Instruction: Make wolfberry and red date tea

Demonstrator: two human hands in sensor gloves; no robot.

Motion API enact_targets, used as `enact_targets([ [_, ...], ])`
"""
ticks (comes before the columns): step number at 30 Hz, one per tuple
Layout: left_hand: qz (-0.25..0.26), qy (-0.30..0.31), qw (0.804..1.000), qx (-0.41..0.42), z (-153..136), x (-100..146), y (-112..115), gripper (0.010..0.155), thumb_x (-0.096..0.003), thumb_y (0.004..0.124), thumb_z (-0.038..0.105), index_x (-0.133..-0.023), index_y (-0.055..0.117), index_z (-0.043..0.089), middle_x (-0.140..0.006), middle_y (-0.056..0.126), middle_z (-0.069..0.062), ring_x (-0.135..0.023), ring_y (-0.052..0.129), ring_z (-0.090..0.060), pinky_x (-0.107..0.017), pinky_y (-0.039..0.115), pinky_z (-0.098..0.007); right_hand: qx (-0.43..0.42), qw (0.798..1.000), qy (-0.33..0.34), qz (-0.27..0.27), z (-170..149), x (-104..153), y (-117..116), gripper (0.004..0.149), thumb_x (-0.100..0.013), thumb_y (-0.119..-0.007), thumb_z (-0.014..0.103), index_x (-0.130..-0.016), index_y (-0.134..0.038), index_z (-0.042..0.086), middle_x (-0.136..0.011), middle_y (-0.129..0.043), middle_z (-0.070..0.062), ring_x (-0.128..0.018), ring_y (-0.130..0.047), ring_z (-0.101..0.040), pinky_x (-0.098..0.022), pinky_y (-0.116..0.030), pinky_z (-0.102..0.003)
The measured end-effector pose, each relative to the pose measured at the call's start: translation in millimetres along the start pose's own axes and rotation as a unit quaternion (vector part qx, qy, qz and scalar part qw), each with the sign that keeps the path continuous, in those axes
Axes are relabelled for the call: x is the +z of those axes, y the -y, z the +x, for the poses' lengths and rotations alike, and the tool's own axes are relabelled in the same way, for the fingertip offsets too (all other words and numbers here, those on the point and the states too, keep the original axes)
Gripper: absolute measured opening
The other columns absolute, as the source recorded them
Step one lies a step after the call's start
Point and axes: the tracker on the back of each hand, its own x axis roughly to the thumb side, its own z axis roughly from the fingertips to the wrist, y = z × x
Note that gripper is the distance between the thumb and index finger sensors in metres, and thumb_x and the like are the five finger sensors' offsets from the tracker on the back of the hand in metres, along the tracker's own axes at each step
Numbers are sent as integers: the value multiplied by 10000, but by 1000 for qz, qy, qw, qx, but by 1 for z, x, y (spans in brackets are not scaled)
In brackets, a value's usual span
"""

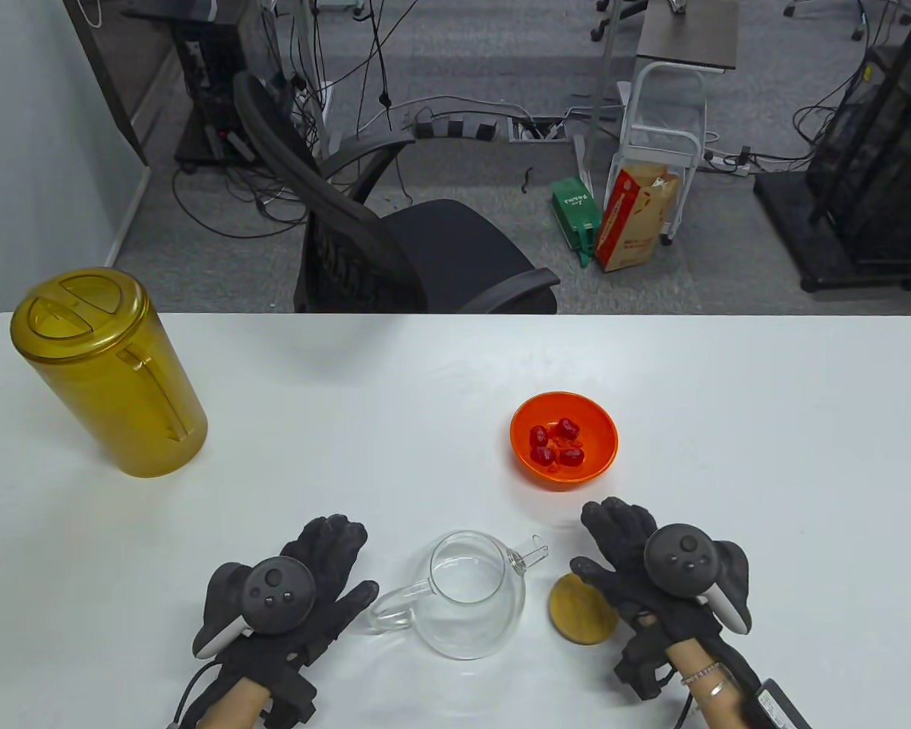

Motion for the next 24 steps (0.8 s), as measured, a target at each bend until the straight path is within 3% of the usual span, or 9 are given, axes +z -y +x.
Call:
enact_targets([
  [4,-1,-41,999,11,-23,-4,16,735,-600,601,561,-1153,297,185,-1263,232,-146,-1147,175,-400,-760,235,-610,14,1000,-21,-16,-1,-26,20,728,-545,-809,384,-1139,-470,135,-1193,-415,-220,-1041,-331,-525,-728,-386,-661],
  [6,-30,-46,998,20,-30,-5,19,747,-601,594,572,-1153,268,190,-1260,194,-140,-1142,139,-391,-758,202,-601,23,998,-48,-21,-5,-49,29,732,-545,-810,378,-1141,-456,142,-1196,-403,-213,-1046,-327,-515,-733,-382,-655],
  [9,-30,-49,998,32,-32,-6,23,747,-596,600,573,-1150,271,196,-1261,207,-131,-1145,146,-382,-762,206,-595,33,996,-83,-30,-12,-82,33,733,-545,-811,375,-1140,-451,143,-1195,-406,-211,-1045,-340,-513,-734,-392,-650],
  [18,-44,-44,997,34,-30,-6,27,750,-595,602,572,-1149,270,191,-1260,213,-133,-1143,145,-382,-764,204,-587,62,970,-236,7,-41,-168,16,778,-547,-807,373,-1147,-358,164,-1199,-381,-208,-1038,-392,-512,-728,-431,-644],
  [21,-39,-43,998,24,-29,-6,26,748,-594,602,570,-1149,276,190,-1261,228,-138,-1143,157,-386,-764,211,-589,73,958,-277,8,-55,-180,11,784,-546,-808,367,-1146,-349,157,-1191,-400,-221,-1019,-458,-517,-711,-471,-645],
  [24,-42,-44,998,32,-30,-6,26,744,-595,603,565,-1148,281,187,-1260,244,-147,-1143,162,-391,-765,216,-588,73,950,-302,16,-67,-187,6,765,-542,-813,361,-1143,-390,147,-1149,-532,-246,-956,-592,-525,-663,-553,-644],
])
